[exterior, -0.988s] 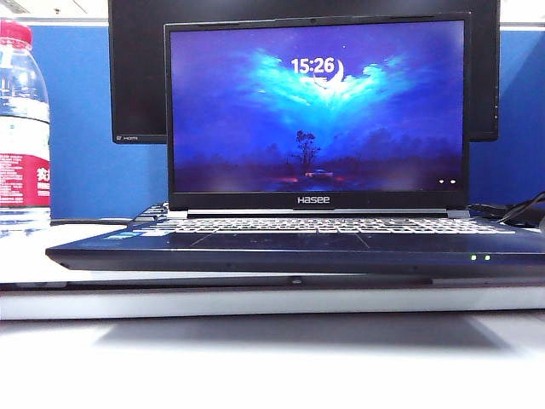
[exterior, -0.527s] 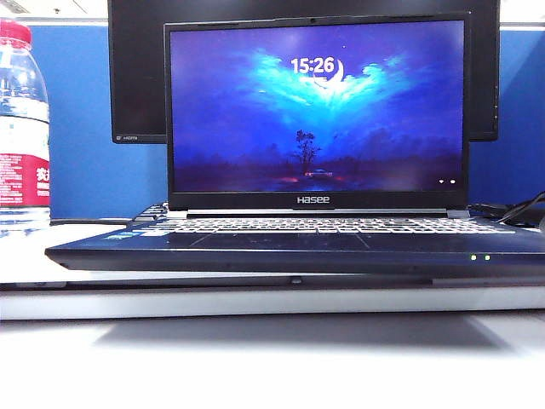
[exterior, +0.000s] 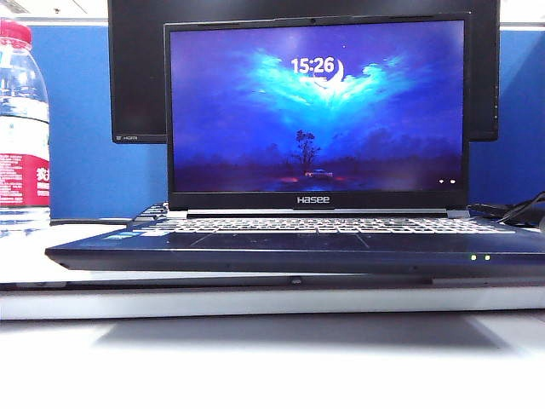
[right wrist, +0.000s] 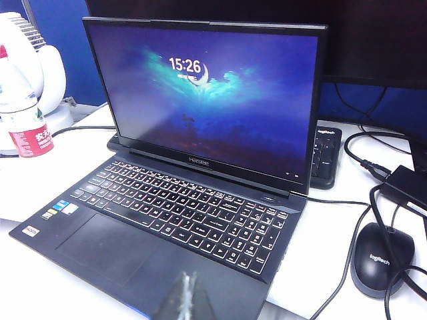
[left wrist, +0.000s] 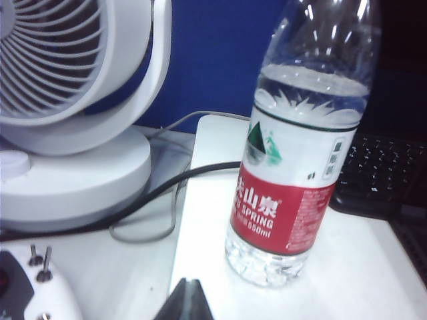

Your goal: Open the lid of the black laptop.

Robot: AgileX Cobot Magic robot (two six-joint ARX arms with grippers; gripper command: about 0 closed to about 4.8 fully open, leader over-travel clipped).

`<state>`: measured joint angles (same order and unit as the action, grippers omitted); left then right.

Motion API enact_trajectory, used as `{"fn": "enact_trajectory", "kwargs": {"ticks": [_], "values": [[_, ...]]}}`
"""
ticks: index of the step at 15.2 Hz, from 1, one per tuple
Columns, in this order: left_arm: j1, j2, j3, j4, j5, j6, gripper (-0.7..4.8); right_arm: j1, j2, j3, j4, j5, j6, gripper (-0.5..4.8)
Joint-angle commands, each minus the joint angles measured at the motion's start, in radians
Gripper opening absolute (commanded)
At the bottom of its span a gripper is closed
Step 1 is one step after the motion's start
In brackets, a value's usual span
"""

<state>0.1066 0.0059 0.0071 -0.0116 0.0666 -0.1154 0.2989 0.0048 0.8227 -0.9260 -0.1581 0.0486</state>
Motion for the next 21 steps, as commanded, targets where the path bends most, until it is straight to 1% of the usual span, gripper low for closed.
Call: {"fn": "enact_trajectory", "kwargs": {"ticks": [1,3,15,17,18,19,20,21], "values": [[0.001,-0.002,0.000,0.021,-0.051,0.022,-0.03,0.000,-0.002,0.002,0.010,-0.001,0.004,-0.06],[0.001,-0.002,0.000,0.021,-0.066,0.023,-0.03,0.000,-0.002,0.002,0.010,-0.001,0.004,-0.06],[0.001,-0.002,0.000,0.020,-0.063,0.022,-0.03,0.000,-0.002,0.002,0.011,0.001,0.003,-0.06],[0.001,-0.002,0.000,0.020,-0.063,0.022,-0.03,-0.013,-0.002,-0.010,0.090,0.008,-0.019,-0.05],[0.001,-0.002,0.000,0.020,-0.063,0.022,-0.03,-0.055,-0.002,-0.043,0.178,0.061,-0.042,-0.06],[0.001,-0.002,0.000,0.019,-0.063,0.022,-0.03,-0.111,-0.002,-0.089,0.258,0.090,-0.042,-0.06],[0.001,-0.002,0.000,0.019,-0.063,0.022,-0.03,-0.188,-0.002,-0.158,0.361,0.086,-0.040,-0.06],[0.001,-0.002,0.000,0.019,-0.063,0.022,-0.03,-0.242,-0.002,-0.227,0.466,0.062,-0.021,-0.06]]}}
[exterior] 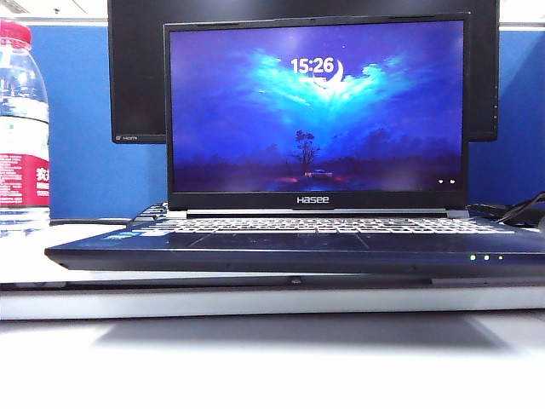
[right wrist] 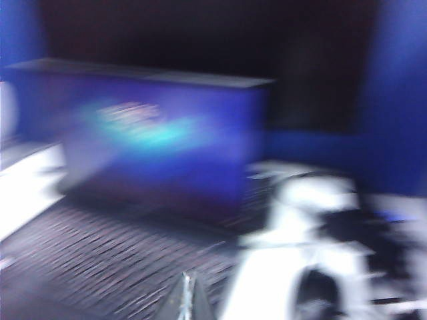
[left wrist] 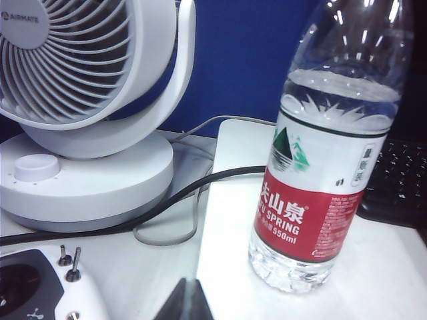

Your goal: Open the lid of the black laptop.

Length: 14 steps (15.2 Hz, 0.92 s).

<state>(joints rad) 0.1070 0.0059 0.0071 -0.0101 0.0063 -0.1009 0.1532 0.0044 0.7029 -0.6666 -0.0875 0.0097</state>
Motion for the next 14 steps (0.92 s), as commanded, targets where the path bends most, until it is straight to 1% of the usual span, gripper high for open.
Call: {"fn": "enact_trajectory", "kwargs": {"ticks": [1,2,3,5,7,8,11,12,14], "values": [[0.000,-0.002,0.000,0.018,-0.004,0.008,-0.03,-0.147,-0.002,-0.201,0.338,-0.055,0.046,-0.06],[0.001,-0.002,0.000,0.018,-0.002,0.008,-0.03,-0.176,-0.002,-0.287,0.442,-0.105,0.075,-0.06],[0.000,-0.002,0.000,0.018,-0.003,0.008,-0.03,-0.185,-0.002,-0.372,0.538,-0.117,0.106,-0.06],[0.000,-0.002,0.000,0.018,-0.003,0.008,-0.03,-0.177,-0.002,-0.529,0.703,-0.117,0.132,-0.06],[0.000,-0.002,0.000,0.017,-0.003,0.008,-0.03,-0.175,-0.002,-0.626,0.825,-0.105,0.132,-0.06],[0.000,-0.002,0.000,0.017,-0.003,0.008,-0.03,-0.167,-0.003,-0.650,0.858,-0.087,0.133,-0.06],[0.000,-0.002,0.000,0.017,-0.003,0.008,-0.03,-0.113,-0.003,-0.668,0.867,0.050,0.130,-0.06],[0.000,-0.002,0.000,0.016,-0.003,0.008,-0.03,-0.103,-0.003,-0.669,0.866,0.073,0.127,-0.06],[0.000,-0.002,0.000,0.016,-0.003,0.008,-0.03,-0.102,-0.003,-0.690,0.879,0.074,0.121,-0.06]]}}
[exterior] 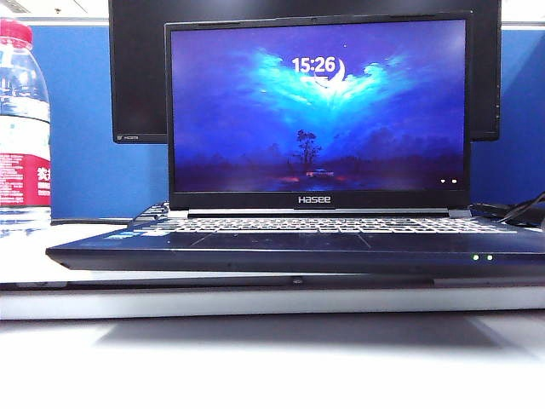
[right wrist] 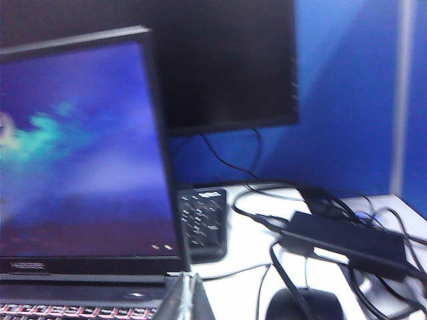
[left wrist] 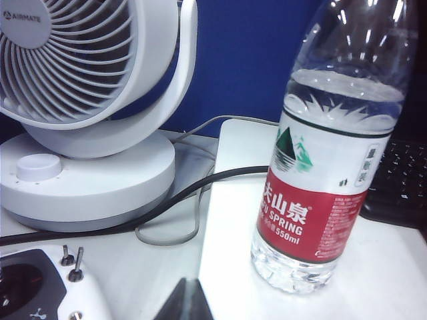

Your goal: Open the lid of the black laptop.

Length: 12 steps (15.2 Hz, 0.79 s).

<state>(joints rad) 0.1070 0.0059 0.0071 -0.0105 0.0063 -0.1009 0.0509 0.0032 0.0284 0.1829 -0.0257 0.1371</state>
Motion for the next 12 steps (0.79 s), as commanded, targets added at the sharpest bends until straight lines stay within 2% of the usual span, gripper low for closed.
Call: {"fn": "enact_trajectory", "kwargs": {"ticks": [1,12], "values": [[0.000,-0.002,0.000,0.016,-0.003,0.008,-0.03,0.000,-0.002,-0.026,0.020,0.005,-0.006,-0.06],[0.000,-0.002,0.000,0.016,-0.003,0.008,-0.03,0.001,-0.002,-0.026,-0.029,-0.002,-0.001,-0.06]]}}
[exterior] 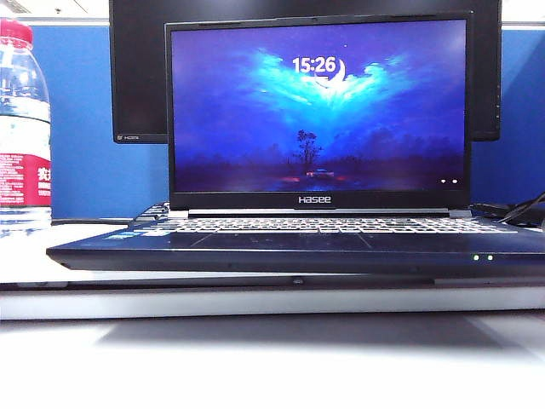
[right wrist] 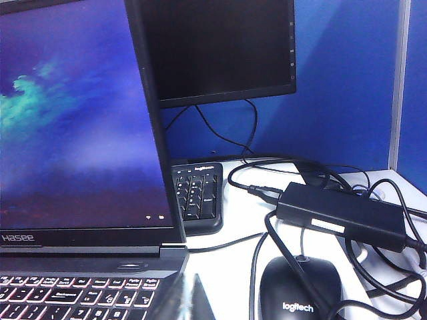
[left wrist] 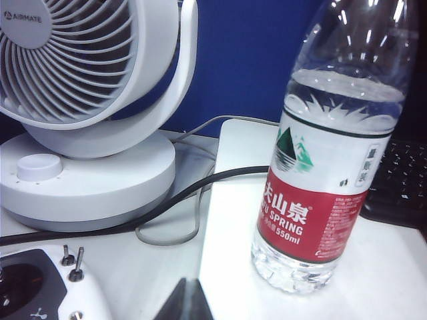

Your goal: Open the lid of the black laptop.

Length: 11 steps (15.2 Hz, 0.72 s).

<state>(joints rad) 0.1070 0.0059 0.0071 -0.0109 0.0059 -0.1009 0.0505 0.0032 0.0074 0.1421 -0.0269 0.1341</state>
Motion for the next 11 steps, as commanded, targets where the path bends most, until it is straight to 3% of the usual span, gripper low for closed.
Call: {"fn": "enact_trajectory", "kwargs": {"ticks": [1,11], "values": [[0.000,-0.002,0.000,0.016,-0.003,0.008,-0.03,0.002,-0.002,-0.005,0.012,-0.002,0.003,-0.06],[0.000,-0.002,0.000,0.016,-0.002,0.008,-0.03,0.033,-0.002,-0.005,0.010,0.006,0.004,-0.06]]}}
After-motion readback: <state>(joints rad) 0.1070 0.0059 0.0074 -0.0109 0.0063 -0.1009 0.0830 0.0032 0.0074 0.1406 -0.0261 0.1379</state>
